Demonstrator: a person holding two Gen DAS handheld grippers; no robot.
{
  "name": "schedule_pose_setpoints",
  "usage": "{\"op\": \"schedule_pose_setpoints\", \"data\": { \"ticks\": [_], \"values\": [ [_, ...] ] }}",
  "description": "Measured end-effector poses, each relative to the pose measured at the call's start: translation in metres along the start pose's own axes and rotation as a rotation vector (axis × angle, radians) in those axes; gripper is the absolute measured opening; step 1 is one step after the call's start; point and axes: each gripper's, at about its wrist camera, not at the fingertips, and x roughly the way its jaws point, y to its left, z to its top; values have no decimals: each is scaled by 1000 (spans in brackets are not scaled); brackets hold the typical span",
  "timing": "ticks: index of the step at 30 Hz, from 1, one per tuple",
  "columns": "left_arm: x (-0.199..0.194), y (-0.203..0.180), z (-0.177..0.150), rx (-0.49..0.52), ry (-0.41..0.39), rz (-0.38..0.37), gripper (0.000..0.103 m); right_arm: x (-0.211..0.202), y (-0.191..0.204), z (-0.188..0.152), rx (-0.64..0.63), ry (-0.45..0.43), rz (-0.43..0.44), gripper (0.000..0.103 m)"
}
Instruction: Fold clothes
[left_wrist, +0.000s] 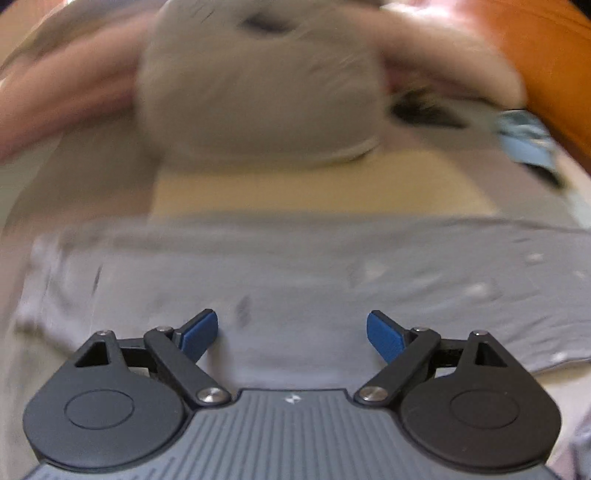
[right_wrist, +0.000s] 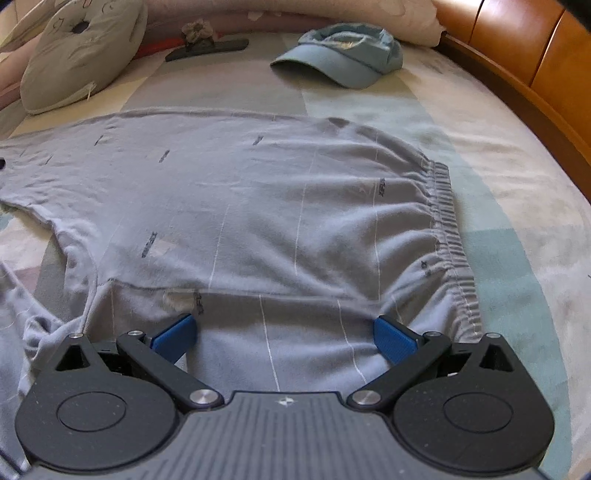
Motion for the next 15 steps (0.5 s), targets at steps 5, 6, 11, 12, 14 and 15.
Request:
{"op": "schedule_pose_setpoints", "data": {
  "ticks": [5, 6, 11, 12, 14, 15],
  "values": [
    [-40, -7, -24, 53, 9, 62, 88, -28, -7, -10, -10, 35, -9, 103],
    [-51, -11, -26, 55, 2, 67, 88, -37, -9, -12, -15, 20, -15, 103],
    [-104, -52, -37, 48, -43, 24, 88, -73, -29, -17, 31, -78, 4, 103],
    [-111, -64, -38, 49, -48, -6, 88, -77, -33, -18, 46, -93, 14, 103],
    [-123, -92, -40, 55, -56, -68, 89, -78, -39, -21, 62, -101, 48, 103],
    [-129, -109, -41, 61, -61, -106, 89, -77, -40, -23, 67, -104, 64, 103]
  ]
}}
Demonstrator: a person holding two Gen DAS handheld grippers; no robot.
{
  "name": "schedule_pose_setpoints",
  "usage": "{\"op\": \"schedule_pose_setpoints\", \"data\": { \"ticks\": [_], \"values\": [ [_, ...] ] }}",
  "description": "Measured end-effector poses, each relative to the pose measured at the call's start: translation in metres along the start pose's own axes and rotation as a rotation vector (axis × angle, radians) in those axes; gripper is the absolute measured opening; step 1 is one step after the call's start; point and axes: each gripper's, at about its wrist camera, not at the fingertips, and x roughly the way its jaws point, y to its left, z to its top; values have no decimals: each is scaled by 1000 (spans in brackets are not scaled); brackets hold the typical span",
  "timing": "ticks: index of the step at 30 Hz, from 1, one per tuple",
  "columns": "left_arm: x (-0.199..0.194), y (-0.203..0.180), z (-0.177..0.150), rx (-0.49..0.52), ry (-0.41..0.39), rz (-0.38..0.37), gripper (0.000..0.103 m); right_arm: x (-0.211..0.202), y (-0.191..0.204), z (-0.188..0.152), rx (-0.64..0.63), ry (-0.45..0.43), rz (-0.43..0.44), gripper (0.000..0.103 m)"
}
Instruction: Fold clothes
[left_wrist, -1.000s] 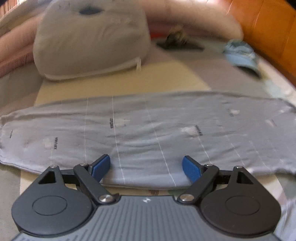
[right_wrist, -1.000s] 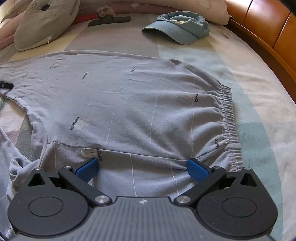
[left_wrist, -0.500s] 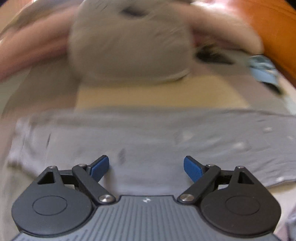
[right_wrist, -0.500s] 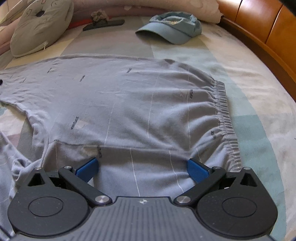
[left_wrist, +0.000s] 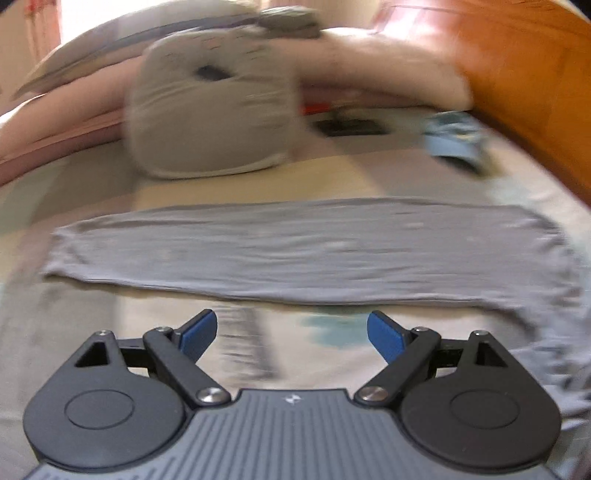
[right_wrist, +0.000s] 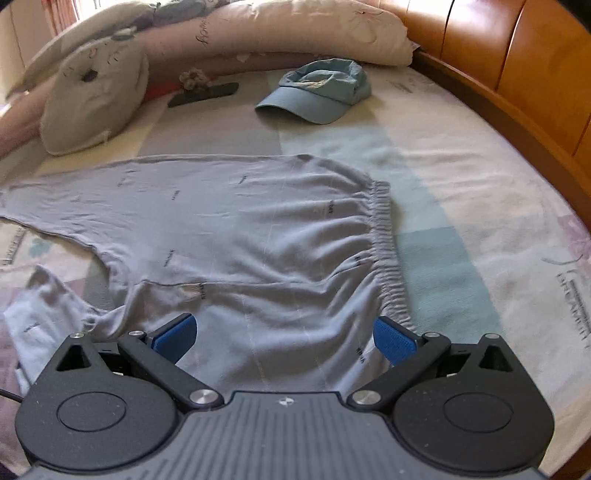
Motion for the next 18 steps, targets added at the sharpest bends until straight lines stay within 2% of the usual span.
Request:
{"op": "schedule_pose_setpoints", "data": {
  "ticks": [3, 5, 7, 13, 18],
  "values": [
    [-10, -49, 2, 20, -6, -118, 89, 5, 0, -12, 24, 15, 57, 103],
    [-11, -86, 5, 70, -5, -211, 89, 7, 2, -22, 43, 21, 106, 103],
    [-6, -120, 8, 136, 13, -272, 89, 11, 1, -32, 66, 37, 132, 103],
    [9, -206, 15, 314, 65, -394, 89, 22, -8, -58, 127, 69, 158, 103],
    [29, -259, 22, 372, 103, -461, 89, 15, -11, -62, 79, 73, 182, 103]
  ]
}}
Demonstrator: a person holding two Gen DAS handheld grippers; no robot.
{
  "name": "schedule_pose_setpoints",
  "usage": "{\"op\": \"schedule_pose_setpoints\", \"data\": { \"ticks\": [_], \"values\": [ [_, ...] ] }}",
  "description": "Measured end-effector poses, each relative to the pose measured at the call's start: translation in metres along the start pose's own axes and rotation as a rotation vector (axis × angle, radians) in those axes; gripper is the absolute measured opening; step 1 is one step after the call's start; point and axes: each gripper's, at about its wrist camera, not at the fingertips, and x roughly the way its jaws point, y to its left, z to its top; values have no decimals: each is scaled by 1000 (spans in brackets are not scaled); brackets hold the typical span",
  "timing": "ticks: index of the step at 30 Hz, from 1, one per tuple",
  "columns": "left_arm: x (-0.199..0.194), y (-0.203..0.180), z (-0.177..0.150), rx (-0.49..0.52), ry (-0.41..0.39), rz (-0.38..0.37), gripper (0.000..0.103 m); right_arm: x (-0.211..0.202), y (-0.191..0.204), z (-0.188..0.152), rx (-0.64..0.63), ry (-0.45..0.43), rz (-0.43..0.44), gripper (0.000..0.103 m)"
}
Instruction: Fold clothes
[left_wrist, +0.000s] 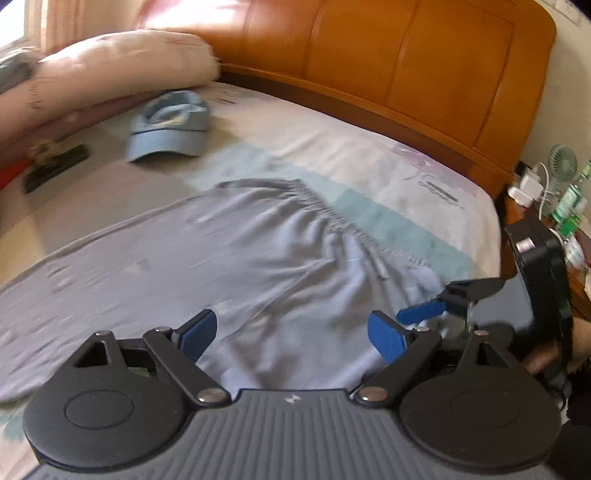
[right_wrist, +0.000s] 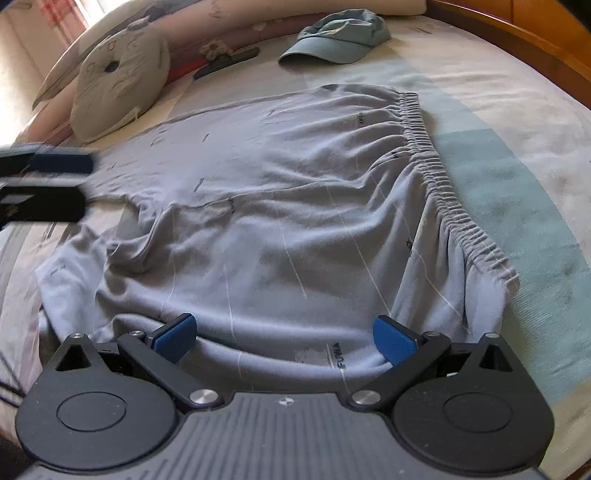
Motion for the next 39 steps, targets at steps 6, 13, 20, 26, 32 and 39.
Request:
{"op": "schedule_pose_setpoints", "data": {
  "ticks": [6, 13, 20, 26, 32, 39],
  "values": [
    [36, -15, 23, -5, 89, -24, 89, -16, -2, -3, -33, -15, 35, 103],
    [71, -30, 55, -3, 149, -99, 89, -13, -13, -16, -40, -11, 37, 103],
    [144, -25, 83, -104, 184, -186, 89, -31, -25, -23, -18, -70, 78, 103],
    [197, -18, 94, -131, 186, -168, 93, -26, -30, -33, -32, -72, 91, 103],
    [189, -22, 107, -139, 175, -136, 92, -31, -43, -34, 10, -99, 152, 103],
    [94, -10, 92, -99, 142, -86, 93, -53, -59, -19, 28, -189, 166, 103]
  ]
}}
